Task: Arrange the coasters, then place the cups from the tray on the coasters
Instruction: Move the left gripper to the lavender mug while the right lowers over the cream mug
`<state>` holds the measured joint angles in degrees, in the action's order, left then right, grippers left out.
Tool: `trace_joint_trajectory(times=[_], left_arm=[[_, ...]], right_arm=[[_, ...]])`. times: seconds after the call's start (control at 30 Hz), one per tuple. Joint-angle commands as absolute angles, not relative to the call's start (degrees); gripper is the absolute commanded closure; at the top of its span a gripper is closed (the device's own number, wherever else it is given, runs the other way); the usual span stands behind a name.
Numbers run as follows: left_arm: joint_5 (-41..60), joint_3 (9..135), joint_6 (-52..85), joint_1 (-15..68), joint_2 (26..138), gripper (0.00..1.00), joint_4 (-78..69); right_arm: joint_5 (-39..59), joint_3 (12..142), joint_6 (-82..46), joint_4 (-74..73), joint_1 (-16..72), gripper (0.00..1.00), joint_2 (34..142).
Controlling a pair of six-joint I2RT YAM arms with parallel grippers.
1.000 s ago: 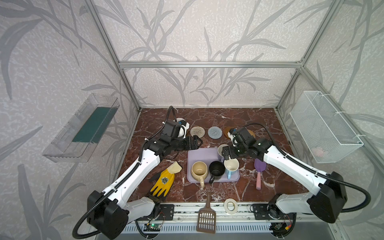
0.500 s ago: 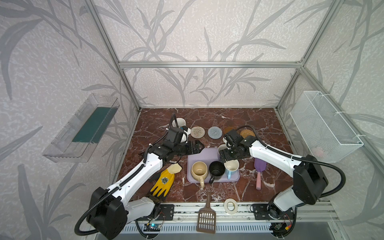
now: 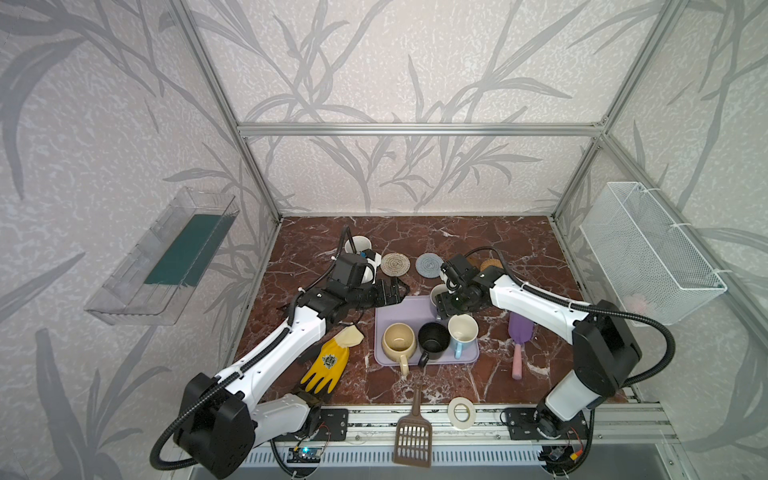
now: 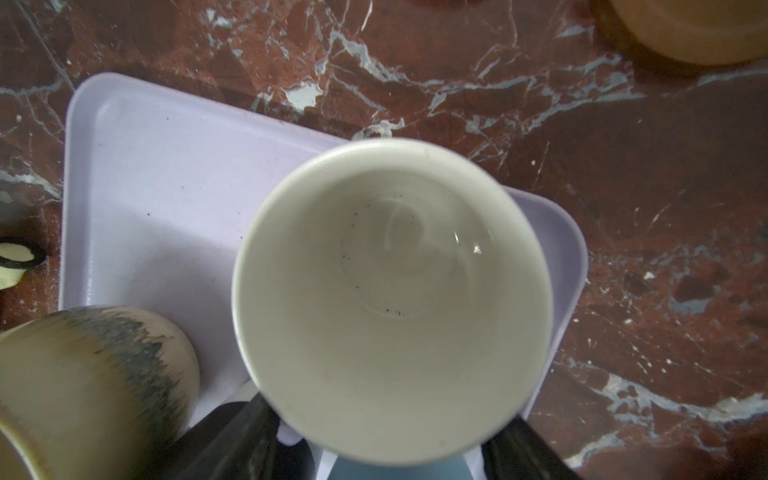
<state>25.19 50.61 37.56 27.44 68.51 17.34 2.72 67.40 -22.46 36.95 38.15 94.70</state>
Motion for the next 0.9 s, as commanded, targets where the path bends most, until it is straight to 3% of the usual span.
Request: trace_joint_trajectory(times=[0.0, 0.13, 0.2, 0.7, 0.87], left_arm=[[24.9, 49.0, 39.3, 27.7, 69.1, 0.01, 14.6], [25.5, 50.3, 39.0, 27.8, 70.1, 0.02, 15.5], [24.5, 50.9, 38.2, 27.9, 69.8, 0.02, 17.0], [25.5, 50.3, 40.6, 28.6, 71.5, 0.03, 12.9], [20.5, 50.3, 41.9, 30.6, 71.7, 0.03, 11.9]], right_arm=[[3.9, 69.4, -21.9, 34.8, 38.5, 0.28, 96.3], [0.4, 71.1, -21.3, 37.0, 38.5, 0.28, 97.1], [-0.5, 71.3, -20.7, 37.3, 38.5, 0.34, 97.5], [-0.2, 69.3, -19.1, 33.9, 37.2, 0.49, 97.5], [1.2, 67.5, -18.9, 31.9, 36.4, 0.53, 96.7]])
